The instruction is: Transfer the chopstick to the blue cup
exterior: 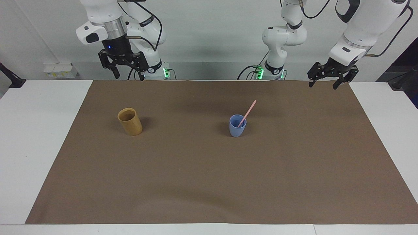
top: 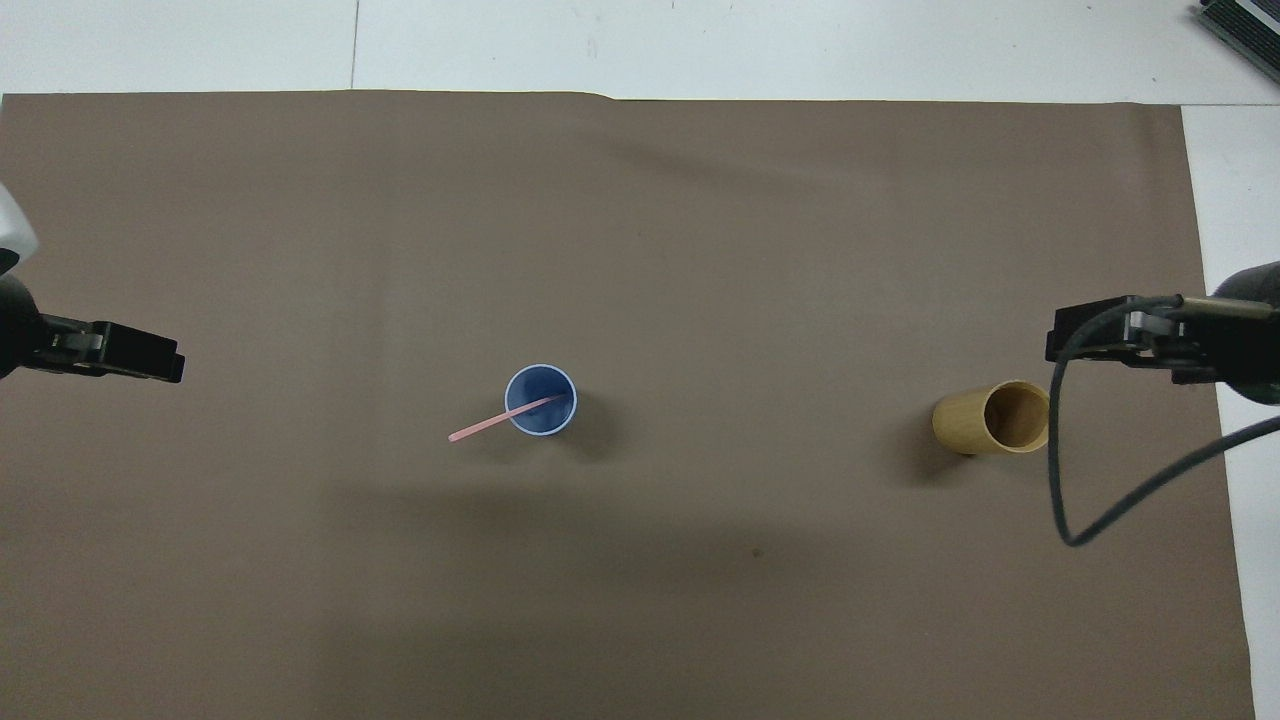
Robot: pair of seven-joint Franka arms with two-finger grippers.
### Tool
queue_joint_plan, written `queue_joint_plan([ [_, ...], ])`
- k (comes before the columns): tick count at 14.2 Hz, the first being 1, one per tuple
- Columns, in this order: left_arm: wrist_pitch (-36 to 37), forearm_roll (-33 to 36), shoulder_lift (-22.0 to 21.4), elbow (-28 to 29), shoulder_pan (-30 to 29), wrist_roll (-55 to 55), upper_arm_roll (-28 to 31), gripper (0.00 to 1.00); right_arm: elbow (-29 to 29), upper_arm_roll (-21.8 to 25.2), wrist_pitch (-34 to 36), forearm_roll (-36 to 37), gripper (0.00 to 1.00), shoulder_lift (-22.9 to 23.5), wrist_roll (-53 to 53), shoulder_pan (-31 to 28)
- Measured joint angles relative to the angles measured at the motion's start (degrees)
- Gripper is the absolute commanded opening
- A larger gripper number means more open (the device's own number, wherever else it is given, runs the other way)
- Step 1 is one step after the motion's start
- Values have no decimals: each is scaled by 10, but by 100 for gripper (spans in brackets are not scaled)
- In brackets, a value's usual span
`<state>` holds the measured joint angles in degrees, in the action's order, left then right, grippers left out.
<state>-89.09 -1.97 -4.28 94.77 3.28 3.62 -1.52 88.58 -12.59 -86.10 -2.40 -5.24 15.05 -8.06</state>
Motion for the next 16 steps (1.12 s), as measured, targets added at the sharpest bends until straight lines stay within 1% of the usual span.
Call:
queue_joint_plan([
  [2, 0, 0, 0, 0, 0, 0, 0, 100, -29, 38, 28, 2, 100, 15, -19, 31],
  [3, 0, 0, 0, 0, 0, 0, 0, 100, -39, 44, 32, 8, 100, 22, -21, 39],
  [6, 0, 0, 0, 0, 0, 0, 0, 100, -49, 47, 34, 29, 100, 32, -21, 58],
  [9, 0, 0, 0, 0, 0, 0, 0, 100, -53, 66, 28, 32, 100, 34, -21, 76],
  [16, 0, 0, 0, 0, -1, 0, 3, 100, -51, 72, 26, 32, 100, 35, -21, 78],
])
